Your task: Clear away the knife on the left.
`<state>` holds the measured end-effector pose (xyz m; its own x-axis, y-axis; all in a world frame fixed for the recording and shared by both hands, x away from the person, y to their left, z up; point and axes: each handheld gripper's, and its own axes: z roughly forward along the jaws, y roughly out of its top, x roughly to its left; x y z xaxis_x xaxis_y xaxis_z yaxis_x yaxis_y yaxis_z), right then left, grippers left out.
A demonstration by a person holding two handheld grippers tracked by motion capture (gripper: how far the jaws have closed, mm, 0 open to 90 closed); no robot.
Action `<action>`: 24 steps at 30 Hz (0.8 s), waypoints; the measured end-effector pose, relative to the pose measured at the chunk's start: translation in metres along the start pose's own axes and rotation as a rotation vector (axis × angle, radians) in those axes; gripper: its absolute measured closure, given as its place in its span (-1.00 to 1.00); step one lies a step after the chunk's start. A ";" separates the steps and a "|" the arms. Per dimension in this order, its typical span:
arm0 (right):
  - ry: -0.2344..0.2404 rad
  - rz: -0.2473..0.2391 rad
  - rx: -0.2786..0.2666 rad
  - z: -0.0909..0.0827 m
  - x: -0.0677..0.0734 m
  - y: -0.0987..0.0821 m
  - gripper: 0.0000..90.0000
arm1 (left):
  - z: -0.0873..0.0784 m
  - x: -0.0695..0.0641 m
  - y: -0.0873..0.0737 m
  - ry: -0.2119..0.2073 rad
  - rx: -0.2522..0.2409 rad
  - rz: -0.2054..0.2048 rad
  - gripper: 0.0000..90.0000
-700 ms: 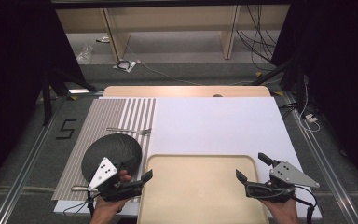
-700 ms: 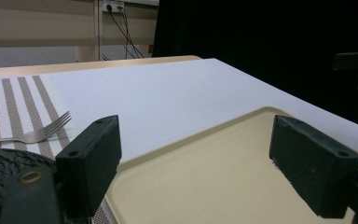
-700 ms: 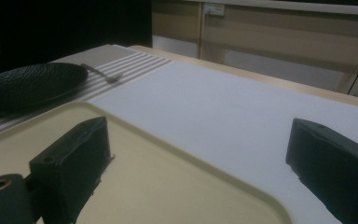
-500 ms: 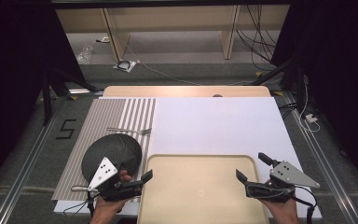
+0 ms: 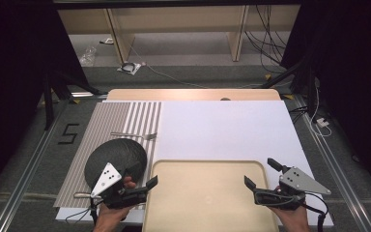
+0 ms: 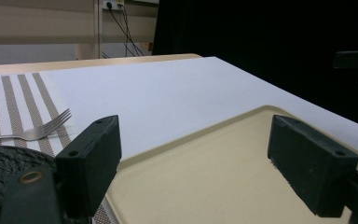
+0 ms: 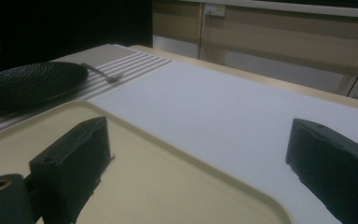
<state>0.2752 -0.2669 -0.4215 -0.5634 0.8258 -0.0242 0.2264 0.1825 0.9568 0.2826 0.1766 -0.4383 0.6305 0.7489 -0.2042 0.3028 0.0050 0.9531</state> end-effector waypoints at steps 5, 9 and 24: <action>0.001 -0.003 0.001 0.000 0.000 0.000 -0.84 | 0.000 -0.001 0.000 0.001 0.008 0.016 -0.61; 0.003 -0.001 0.000 0.000 0.000 0.000 -0.83 | 0.000 -0.001 0.000 0.006 0.019 0.018 -0.61; 0.005 -0.005 0.004 0.001 0.001 0.000 -0.83 | -0.004 0.002 0.007 0.018 0.145 0.075 -0.61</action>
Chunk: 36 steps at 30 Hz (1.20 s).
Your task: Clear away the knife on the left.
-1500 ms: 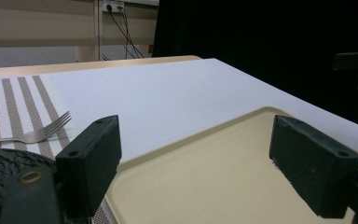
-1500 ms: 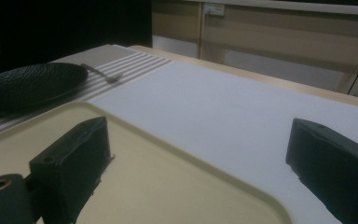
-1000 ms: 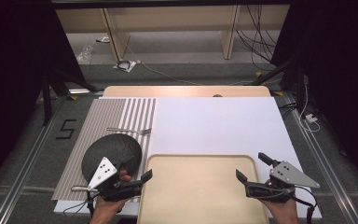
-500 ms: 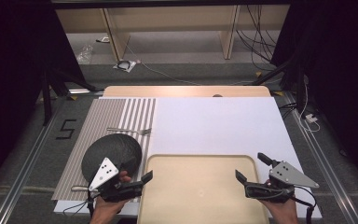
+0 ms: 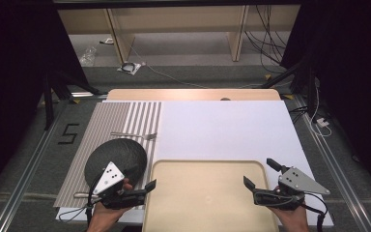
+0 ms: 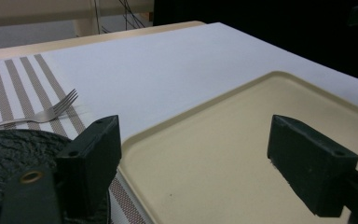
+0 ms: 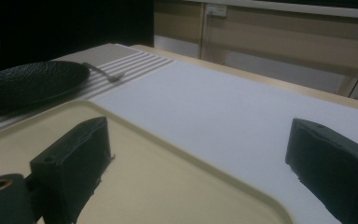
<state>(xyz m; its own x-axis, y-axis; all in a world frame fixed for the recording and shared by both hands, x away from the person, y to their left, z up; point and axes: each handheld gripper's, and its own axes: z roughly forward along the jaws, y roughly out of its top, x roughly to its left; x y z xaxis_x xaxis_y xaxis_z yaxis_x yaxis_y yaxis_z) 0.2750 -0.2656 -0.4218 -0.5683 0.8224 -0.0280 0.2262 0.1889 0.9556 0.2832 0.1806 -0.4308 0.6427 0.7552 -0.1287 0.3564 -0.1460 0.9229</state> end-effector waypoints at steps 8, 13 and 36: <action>-0.007 -0.013 -0.015 -0.001 0.000 0.002 -0.83 | -0.003 0.002 0.006 -0.014 0.063 0.024 -0.60; -0.010 -0.014 -0.015 -0.002 0.000 0.003 -0.83 | -0.006 0.006 0.011 -0.022 0.116 0.054 -0.60; 0.004 -0.029 -0.009 0.000 0.002 0.003 -0.82 | -0.037 0.040 0.012 0.037 0.341 0.137 -0.59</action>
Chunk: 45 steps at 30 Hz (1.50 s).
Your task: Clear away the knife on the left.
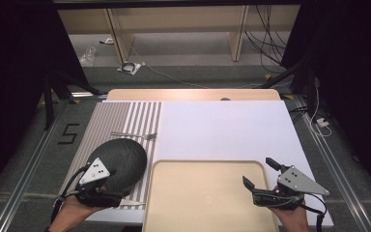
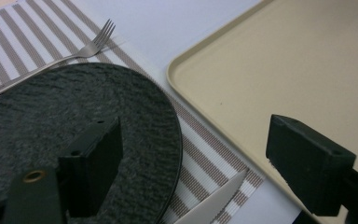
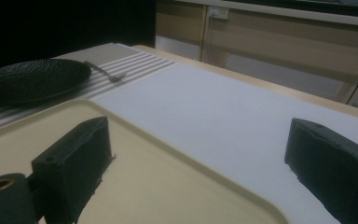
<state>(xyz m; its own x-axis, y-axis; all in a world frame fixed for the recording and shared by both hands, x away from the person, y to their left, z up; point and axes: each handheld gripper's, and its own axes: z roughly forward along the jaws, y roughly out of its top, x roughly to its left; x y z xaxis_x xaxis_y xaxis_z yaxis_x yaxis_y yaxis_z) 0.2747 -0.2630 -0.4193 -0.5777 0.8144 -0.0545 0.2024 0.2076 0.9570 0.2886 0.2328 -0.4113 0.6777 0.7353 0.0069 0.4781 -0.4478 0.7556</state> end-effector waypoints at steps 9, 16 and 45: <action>0.003 0.000 0.004 0.000 0.000 0.000 -0.82 | -0.009 0.009 -0.006 0.035 0.066 0.026 -0.58; 0.003 0.000 0.005 0.001 0.000 0.000 -0.82 | -0.012 0.014 -0.014 0.053 0.138 0.043 -0.57; 0.006 -0.003 0.014 0.002 0.001 -0.001 -0.81 | -0.013 0.052 -0.047 0.099 0.365 -0.005 -0.54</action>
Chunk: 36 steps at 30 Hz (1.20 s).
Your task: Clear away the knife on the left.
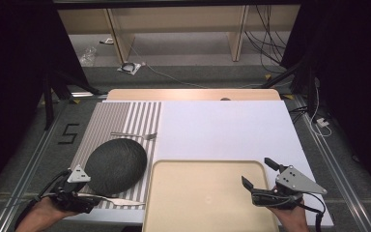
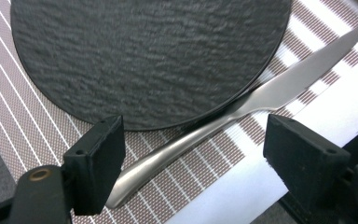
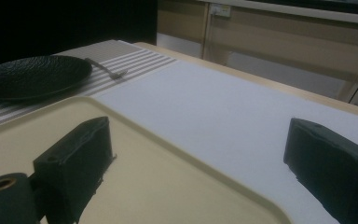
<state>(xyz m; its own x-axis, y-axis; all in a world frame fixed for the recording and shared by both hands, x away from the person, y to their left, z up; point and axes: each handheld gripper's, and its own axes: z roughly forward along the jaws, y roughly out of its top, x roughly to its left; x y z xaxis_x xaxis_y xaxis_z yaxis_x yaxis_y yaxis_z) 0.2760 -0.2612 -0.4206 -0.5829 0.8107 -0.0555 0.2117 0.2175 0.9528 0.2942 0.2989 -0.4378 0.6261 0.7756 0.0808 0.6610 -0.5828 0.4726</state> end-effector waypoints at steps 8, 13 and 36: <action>0.001 -0.003 0.003 0.000 0.000 0.000 -0.81 | 0.010 0.010 -0.003 -0.019 0.062 -0.018 -0.53; 0.000 -0.008 0.001 0.001 0.000 0.000 -0.81 | 0.018 0.016 -0.003 -0.033 0.103 -0.021 -0.52; 0.008 -0.015 0.019 0.002 0.000 -0.001 -0.80 | 0.038 0.018 0.003 -0.091 0.198 0.016 -0.40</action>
<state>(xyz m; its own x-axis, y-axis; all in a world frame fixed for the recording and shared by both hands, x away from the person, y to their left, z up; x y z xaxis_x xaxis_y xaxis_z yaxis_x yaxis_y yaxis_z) 0.2771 -0.2603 -0.4217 -0.5923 0.8029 -0.0678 0.2174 0.2403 0.9460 0.3233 0.3013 -0.4685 0.6660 0.7460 0.0030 0.7135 -0.6381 0.2893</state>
